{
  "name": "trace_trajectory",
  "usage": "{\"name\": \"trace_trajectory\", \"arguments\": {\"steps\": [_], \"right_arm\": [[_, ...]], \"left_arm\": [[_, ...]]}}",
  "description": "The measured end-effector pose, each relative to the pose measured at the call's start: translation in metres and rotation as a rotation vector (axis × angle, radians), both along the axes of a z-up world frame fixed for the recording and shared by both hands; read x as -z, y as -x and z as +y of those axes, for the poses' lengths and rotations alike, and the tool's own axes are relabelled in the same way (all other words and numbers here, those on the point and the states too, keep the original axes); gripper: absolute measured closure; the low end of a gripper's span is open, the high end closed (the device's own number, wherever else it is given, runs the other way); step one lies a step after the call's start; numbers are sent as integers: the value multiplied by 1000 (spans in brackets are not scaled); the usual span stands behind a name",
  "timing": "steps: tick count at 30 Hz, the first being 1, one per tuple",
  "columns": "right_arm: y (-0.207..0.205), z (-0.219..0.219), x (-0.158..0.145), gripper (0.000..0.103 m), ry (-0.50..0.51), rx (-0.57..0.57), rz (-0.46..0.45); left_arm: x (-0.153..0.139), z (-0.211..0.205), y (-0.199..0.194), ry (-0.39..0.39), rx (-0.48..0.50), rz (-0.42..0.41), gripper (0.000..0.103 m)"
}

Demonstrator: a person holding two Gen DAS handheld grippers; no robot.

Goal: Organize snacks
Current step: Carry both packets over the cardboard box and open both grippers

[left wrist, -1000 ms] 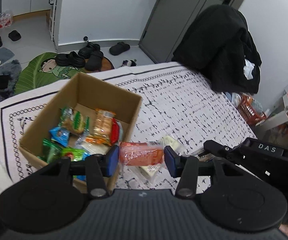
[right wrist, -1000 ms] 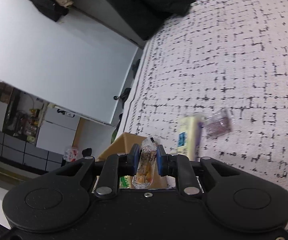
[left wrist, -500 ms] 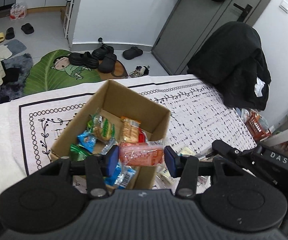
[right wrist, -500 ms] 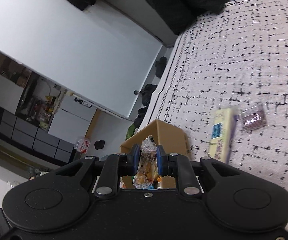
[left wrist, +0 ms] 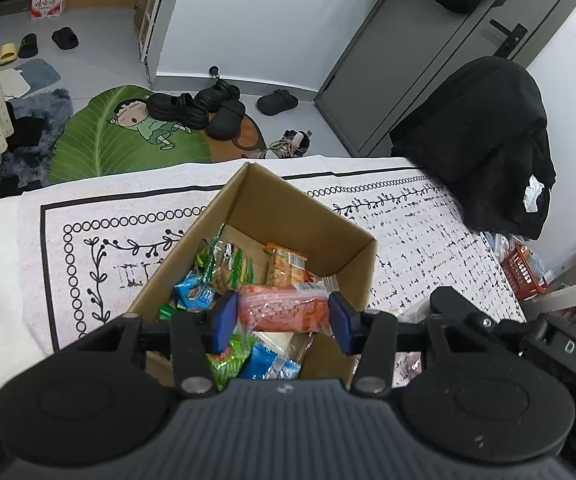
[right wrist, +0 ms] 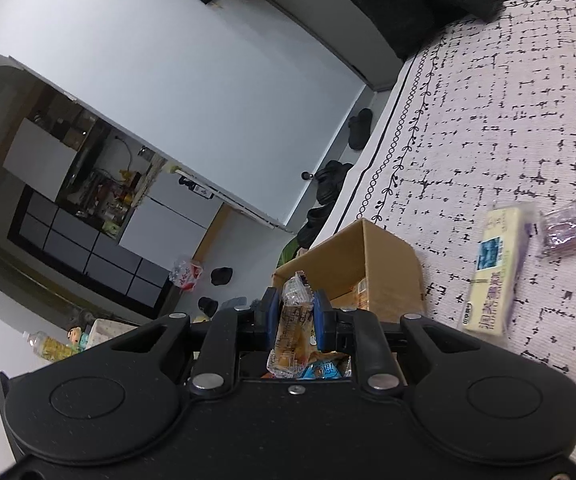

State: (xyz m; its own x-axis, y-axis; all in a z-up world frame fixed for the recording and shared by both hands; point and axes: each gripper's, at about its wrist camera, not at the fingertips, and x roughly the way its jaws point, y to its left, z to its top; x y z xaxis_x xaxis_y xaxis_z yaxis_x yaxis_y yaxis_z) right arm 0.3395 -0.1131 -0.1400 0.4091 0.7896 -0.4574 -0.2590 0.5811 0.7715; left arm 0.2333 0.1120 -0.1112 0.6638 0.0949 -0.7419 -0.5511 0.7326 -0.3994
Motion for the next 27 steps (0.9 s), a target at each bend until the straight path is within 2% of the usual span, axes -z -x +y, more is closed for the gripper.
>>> {"name": "trace_trajectory", "arguments": {"steps": [19, 24, 27], "right_arm": [[-32, 37, 22, 85, 62, 12, 38], [-42, 45, 24, 85, 55, 8, 46], [-46, 51, 25, 85, 49, 0, 46]], "left_arm": [[17, 41, -58, 43, 42, 30, 54], [16, 53, -71, 40, 21, 59, 48], [14, 58, -73, 37, 16, 69, 39]]}}
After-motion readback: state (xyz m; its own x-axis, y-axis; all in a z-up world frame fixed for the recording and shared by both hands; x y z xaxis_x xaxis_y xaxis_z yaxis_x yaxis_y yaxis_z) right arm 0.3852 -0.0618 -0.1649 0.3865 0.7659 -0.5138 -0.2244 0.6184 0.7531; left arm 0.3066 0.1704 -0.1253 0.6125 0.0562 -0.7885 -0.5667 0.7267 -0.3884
